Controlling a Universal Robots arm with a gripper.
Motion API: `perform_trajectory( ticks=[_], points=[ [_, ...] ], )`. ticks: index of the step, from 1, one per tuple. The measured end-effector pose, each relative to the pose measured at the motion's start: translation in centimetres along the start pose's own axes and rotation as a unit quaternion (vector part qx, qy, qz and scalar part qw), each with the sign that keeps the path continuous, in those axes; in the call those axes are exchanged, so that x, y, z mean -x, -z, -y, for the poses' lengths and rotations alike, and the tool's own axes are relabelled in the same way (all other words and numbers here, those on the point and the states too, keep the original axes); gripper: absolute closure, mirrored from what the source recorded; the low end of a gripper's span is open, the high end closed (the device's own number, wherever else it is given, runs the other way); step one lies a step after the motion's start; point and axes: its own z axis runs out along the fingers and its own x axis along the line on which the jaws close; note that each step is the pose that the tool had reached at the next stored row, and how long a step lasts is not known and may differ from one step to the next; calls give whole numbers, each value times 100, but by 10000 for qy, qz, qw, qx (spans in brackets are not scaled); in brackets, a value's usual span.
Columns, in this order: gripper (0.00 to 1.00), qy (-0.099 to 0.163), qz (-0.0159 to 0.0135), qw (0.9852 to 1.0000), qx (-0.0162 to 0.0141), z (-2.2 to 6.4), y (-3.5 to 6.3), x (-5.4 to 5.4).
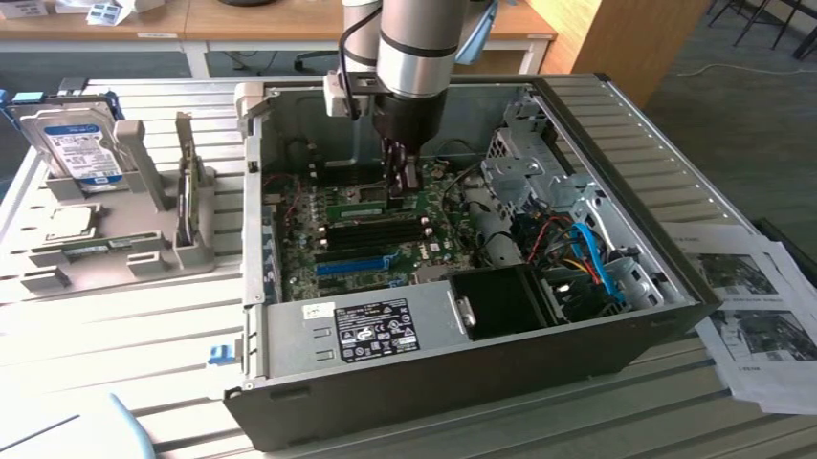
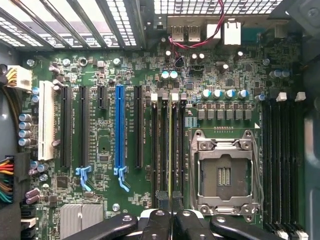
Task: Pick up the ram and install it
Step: 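Insert the ram into the slot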
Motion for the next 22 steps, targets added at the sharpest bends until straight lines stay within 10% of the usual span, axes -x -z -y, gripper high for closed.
perform_trajectory(
  ticks=[22],
  points=[
    [89,85,-3,10000,-2,0,-6,-12]
  ],
)
